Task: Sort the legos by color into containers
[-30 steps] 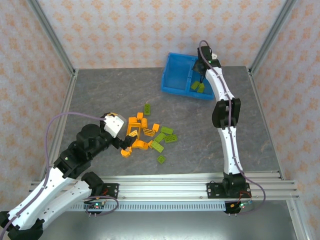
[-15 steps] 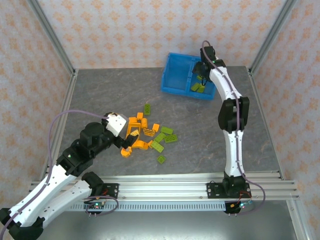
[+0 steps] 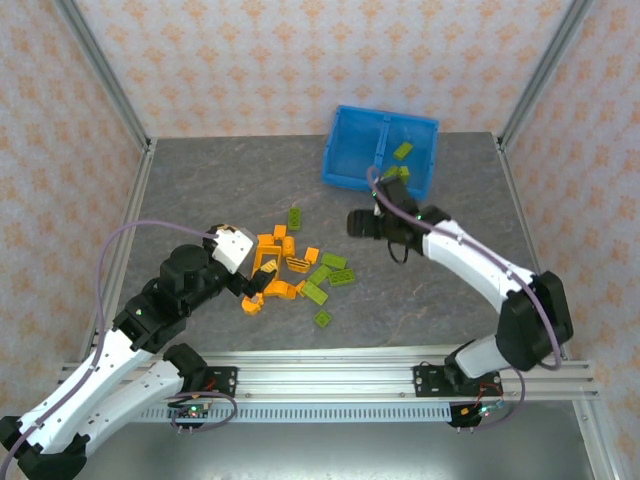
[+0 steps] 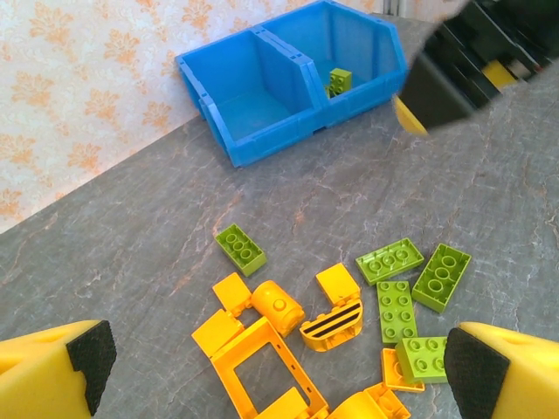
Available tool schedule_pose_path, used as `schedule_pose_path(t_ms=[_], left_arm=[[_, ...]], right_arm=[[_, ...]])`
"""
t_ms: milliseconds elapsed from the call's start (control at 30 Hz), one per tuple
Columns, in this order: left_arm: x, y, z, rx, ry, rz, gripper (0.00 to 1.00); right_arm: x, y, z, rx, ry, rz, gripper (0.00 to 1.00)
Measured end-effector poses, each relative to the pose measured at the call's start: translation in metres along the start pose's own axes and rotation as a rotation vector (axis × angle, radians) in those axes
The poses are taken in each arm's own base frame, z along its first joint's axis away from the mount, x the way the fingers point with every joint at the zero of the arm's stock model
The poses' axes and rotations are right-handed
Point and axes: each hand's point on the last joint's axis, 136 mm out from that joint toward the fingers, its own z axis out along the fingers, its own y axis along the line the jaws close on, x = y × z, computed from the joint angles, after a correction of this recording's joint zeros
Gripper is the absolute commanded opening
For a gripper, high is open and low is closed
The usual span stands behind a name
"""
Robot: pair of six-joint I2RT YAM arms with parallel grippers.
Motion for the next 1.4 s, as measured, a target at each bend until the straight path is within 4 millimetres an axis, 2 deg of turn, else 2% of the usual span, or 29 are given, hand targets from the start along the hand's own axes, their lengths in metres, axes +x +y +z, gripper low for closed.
schedule_pose_path(t_ms=[67, 167, 567, 700, 900, 1033, 1167, 1267, 1333, 1400], left_arm=[[0.001, -0.001, 0.002, 0.002, 0.008, 0.007, 1.00], [0.003, -0.003, 0.004, 0.014, 0.018, 0.010, 1.00], [0.005, -0.005, 0.005, 0.026, 0.024, 0.019, 1.00], [0.006, -0.006, 0.005, 0.031, 0.027, 0.019, 1.00], [0.009, -0.016, 0.004, 0.090, 0.035, 0.051, 1.00], [0.011, -0.021, 0.004, 0.117, 0.041, 0.063, 1.00], [0.011, -0.023, 0.003, 0.133, 0.042, 0.068, 1.00], [0.010, -0.028, 0.002, 0.159, 0.031, 0.070, 1.00], [0.008, -0.032, -0.001, 0.185, 0.018, 0.073, 1.00], [0.007, -0.038, -0.004, 0.217, 0.009, 0.082, 1.00]], right_arm=[[0.026, 0.014, 0.003, -0.021, 0.047, -0.056, 0.99], [0.053, 0.023, 0.010, -0.012, 0.095, -0.118, 0.99], [0.119, 0.029, 0.067, 0.115, 0.273, -0.255, 1.00], [0.125, 0.031, 0.081, 0.128, 0.292, -0.243, 0.88], [0.122, 0.035, 0.087, 0.122, 0.280, -0.213, 0.63], [0.117, 0.036, 0.083, 0.121, 0.258, -0.197, 0.57], [0.091, 0.036, 0.061, 0.138, 0.160, -0.177, 0.56], [0.053, 0.034, 0.030, 0.163, 0.017, -0.149, 0.57], [0.015, 0.027, 0.009, 0.190, -0.095, -0.100, 0.57], [-0.024, 0.012, -0.004, 0.232, -0.190, -0.033, 0.57]])
